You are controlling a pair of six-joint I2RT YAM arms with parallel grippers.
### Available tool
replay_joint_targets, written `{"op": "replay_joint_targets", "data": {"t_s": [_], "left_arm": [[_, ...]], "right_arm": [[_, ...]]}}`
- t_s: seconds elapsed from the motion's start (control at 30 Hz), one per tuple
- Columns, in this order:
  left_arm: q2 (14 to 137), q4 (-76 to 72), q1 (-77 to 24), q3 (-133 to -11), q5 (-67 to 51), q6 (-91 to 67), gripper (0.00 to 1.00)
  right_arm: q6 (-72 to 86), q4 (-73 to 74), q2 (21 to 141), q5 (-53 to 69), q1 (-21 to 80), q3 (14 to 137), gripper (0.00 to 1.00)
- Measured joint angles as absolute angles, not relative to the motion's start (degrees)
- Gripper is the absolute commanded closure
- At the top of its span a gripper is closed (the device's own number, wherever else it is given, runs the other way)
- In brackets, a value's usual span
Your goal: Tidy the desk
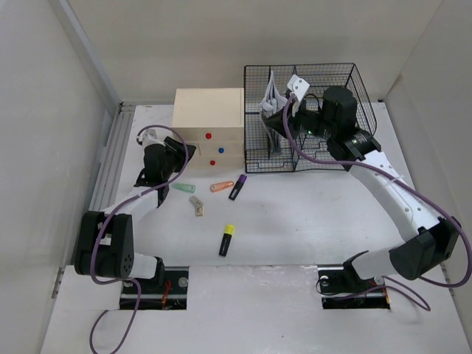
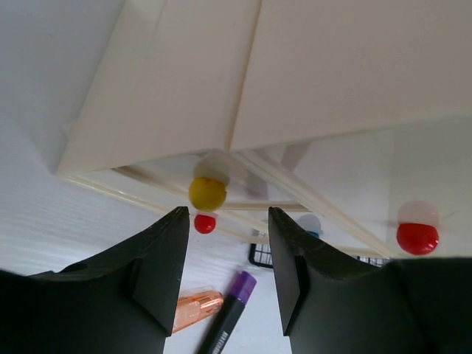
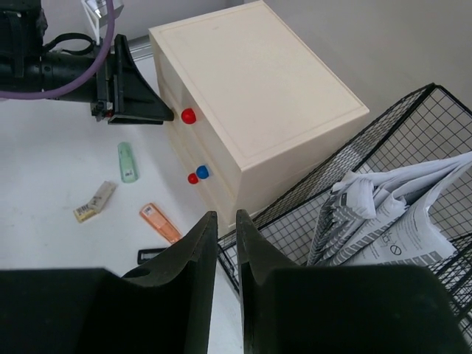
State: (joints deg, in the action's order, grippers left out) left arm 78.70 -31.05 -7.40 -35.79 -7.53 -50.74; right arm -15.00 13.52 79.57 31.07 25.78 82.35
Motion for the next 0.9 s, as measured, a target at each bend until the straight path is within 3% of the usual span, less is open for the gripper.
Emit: {"op": "replay_joint_targets", "data": {"t_s": [0.3,0.7,0.9], "left_arm": [[78.9,-28.8,-7.3,-36.2,-2.8,-49.3,0.58],[80.8,-29.1,-7.1,-37.7,-3.5,-48.4,0.95],[80.1,-31.0,-7.4,-36.1,-2.9,-49.2,0.98]], "right_arm": [[-14.5,13.5,79.6,32.0,25.8,81.6,0.77],[-14.5,13.4,79.6,32.7,25.2,81.5,0.76],[-14.5,13.3,79.6,34.5,25.2,81.1,0.73]]}}
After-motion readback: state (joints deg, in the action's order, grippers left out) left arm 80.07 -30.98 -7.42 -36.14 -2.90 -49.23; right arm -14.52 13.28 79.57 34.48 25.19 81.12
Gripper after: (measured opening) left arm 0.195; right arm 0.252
